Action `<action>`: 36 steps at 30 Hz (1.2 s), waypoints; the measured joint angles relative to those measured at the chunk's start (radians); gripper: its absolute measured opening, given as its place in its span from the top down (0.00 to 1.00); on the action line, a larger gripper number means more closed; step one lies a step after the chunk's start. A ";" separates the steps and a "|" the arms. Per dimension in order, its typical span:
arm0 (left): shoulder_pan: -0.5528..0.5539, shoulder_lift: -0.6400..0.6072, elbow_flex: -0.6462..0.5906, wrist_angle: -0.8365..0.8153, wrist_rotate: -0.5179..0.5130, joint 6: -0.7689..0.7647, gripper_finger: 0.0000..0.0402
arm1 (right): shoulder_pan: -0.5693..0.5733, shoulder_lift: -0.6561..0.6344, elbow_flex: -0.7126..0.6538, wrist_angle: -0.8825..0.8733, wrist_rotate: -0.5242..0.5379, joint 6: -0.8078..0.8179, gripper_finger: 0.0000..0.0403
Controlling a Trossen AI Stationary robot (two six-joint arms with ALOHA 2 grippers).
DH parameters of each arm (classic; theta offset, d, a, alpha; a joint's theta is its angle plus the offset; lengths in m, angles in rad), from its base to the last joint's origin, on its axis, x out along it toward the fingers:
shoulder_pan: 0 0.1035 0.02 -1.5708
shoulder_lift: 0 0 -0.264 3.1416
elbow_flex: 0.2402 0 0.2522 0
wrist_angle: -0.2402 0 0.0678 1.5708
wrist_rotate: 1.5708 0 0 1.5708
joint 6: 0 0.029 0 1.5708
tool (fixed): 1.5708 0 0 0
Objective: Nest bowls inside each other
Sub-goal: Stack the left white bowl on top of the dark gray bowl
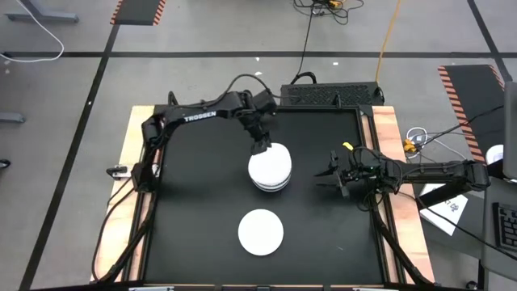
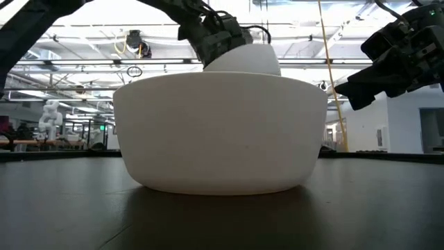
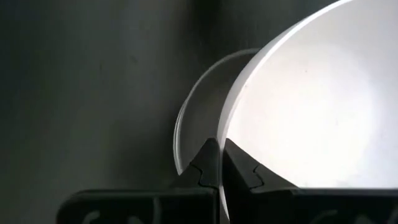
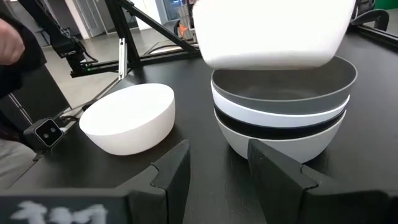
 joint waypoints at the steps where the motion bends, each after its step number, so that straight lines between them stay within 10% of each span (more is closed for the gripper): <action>1: -0.003 0.007 0.009 -0.017 -0.017 0.000 1.00 | 0.000 0.000 0.000 0.000 0.000 0.001 0.62; 36: -0.055 0.020 -0.028 -0.219 -0.247 -0.027 1.00 | 0.000 0.000 0.000 -0.008 0.000 0.017 0.62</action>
